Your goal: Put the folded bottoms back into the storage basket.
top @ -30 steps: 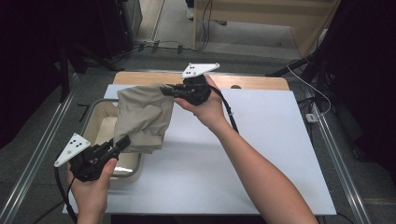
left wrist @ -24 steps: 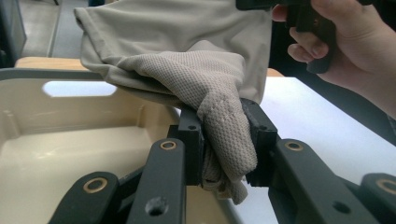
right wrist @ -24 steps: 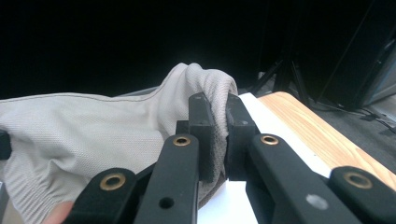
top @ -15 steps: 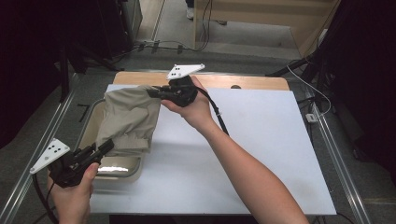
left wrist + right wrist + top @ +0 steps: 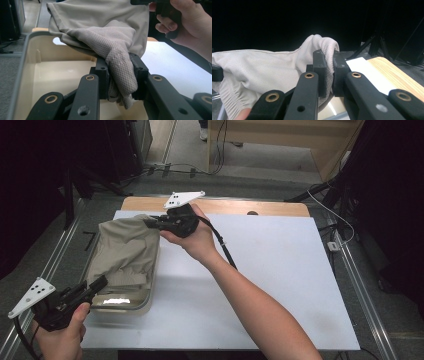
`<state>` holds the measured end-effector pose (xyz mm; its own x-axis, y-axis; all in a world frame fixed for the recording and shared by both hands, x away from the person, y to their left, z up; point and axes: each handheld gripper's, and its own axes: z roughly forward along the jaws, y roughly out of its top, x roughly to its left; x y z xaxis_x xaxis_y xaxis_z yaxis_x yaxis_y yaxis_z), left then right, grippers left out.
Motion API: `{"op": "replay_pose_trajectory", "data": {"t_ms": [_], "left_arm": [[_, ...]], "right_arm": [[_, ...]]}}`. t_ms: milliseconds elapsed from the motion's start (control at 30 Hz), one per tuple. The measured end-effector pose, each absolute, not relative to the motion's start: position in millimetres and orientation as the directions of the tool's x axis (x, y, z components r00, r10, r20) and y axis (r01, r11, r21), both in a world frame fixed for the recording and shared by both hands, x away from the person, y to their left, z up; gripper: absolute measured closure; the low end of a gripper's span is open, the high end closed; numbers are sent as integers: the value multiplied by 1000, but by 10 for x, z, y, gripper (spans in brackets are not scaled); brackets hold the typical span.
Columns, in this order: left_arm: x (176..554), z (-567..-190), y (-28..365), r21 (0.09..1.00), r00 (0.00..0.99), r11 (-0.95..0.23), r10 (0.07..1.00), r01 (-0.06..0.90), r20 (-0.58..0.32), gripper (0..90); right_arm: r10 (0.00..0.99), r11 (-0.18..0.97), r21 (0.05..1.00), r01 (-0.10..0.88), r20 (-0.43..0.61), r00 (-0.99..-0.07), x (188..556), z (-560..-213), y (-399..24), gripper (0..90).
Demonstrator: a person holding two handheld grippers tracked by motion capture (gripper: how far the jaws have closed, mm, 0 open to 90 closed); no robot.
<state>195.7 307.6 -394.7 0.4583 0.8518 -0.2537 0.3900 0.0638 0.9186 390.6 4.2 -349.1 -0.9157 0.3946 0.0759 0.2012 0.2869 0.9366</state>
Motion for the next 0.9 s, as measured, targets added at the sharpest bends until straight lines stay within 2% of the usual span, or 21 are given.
{"op": "replay_pose_trajectory", "data": {"t_ms": [467, 900], "left_arm": [[1982, -4065, 3234, 896, 455, 52, 847, 442, -274, 720], [2130, -4289, 3229, 857, 424, 13, 866, 514, -267, 718]], "right_arm": [[391, 319, 924, 212, 76, -917, 3849, -3628, 190, 829], [419, 366, 894, 257, 88, -904, 3938, -3997, 270, 829]]}}
